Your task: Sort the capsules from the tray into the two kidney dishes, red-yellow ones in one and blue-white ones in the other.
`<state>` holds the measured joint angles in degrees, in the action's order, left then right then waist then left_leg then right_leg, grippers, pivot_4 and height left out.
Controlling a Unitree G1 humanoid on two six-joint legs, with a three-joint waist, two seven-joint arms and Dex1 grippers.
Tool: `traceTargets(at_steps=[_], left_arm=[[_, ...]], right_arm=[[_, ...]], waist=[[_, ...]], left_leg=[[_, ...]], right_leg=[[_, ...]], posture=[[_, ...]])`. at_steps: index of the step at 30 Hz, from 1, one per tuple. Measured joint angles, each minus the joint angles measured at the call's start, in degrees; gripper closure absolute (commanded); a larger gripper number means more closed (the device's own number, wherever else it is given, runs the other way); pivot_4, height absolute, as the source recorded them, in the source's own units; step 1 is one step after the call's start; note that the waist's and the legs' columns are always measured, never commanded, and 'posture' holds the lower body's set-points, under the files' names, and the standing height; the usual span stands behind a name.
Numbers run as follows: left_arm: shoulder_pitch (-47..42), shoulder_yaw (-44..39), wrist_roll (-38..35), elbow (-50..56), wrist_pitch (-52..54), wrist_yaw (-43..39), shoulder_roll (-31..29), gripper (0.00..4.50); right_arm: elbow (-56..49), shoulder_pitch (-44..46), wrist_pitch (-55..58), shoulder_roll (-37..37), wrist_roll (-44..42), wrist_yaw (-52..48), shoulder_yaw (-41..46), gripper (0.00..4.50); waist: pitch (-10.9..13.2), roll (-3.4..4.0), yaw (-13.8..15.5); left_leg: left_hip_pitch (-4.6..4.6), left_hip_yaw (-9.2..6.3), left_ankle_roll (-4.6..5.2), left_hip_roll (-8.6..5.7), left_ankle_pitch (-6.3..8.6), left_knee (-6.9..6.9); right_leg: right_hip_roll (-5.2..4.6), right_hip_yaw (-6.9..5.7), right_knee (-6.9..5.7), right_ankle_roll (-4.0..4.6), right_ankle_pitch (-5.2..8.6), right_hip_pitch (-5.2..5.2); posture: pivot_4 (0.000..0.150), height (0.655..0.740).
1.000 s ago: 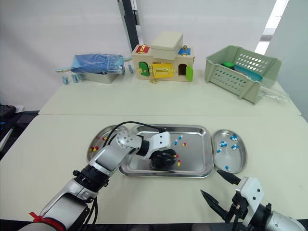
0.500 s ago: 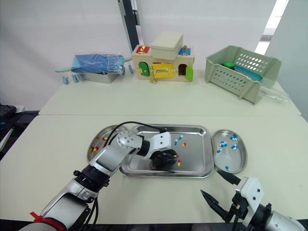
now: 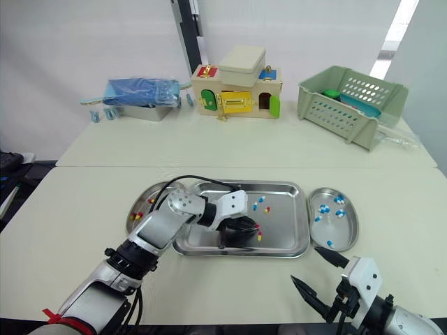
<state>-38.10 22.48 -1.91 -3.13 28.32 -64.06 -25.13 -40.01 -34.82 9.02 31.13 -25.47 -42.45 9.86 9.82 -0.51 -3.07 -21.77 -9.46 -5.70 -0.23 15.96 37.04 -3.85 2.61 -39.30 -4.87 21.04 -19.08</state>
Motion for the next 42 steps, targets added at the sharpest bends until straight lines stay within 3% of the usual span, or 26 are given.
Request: traceTargets(at_steps=[8,16,24,35,36,42], left_arm=[[4.0,-16.9,-8.3,15.7,17.3,3.9,-11.9,4.49],[14.8,-32.2,-13.2,19.6,26.5,9.5,-21.0,4.49],[23.9,-35.9,-13.7,13.5,23.1,15.0,-20.5,4.49],[23.8,-35.5,-15.6,9.8,19.2,16.8,-19.6,4.49],[23.8,-35.4,-15.8,9.6,19.0,16.8,-19.6,3.97],[23.8,-35.2,-16.2,9.2,18.5,17.0,-19.8,2.14]], right_arm=[[1.8,-0.3,-1.9,0.3,0.7,-2.2,-0.9,0.00],[3.7,4.3,-1.7,2.1,0.0,-3.8,-1.0,0.00],[5.4,6.9,-0.7,3.3,-0.5,-4.6,-1.2,0.00],[6.1,6.3,-1.0,3.6,-0.5,-5.5,-1.2,0.00],[6.1,6.1,-1.0,3.5,-0.5,-5.5,-1.2,0.00],[6.1,5.8,-1.1,3.1,-0.4,-5.4,-1.2,0.00]], waist=[[0.0,0.06,-0.2],[0.0,0.06,-0.1],[0.0,0.05,0.4],[0.0,0.05,0.4],[0.0,0.05,0.4],[0.0,0.05,0.4]], left_leg=[[0.04,0.00,0.01,0.01,0.01,-0.04],[0.05,-0.02,0.10,0.02,0.05,-0.05],[0.01,-0.02,0.11,0.02,0.06,-0.05],[0.03,-0.02,0.11,0.03,0.06,-0.06],[0.03,-0.02,0.11,0.03,0.06,-0.06],[0.03,-0.02,0.10,0.03,0.06,-0.06]], right_leg=[[0.00,0.01,0.01,0.00,0.00,0.01],[0.00,0.00,0.02,0.00,0.00,0.01],[-0.01,-0.01,0.07,0.00,0.00,0.00],[-0.01,-0.01,0.07,0.00,0.00,0.00],[-0.01,-0.01,0.07,0.00,0.00,0.00],[-0.01,-0.01,0.06,0.00,0.00,0.00]], posture=[[0.150,0.7400],[0.150,0.7400],[0.150,0.7400],[0.150,0.7400],[0.150,0.7400],[0.150,0.7400]])
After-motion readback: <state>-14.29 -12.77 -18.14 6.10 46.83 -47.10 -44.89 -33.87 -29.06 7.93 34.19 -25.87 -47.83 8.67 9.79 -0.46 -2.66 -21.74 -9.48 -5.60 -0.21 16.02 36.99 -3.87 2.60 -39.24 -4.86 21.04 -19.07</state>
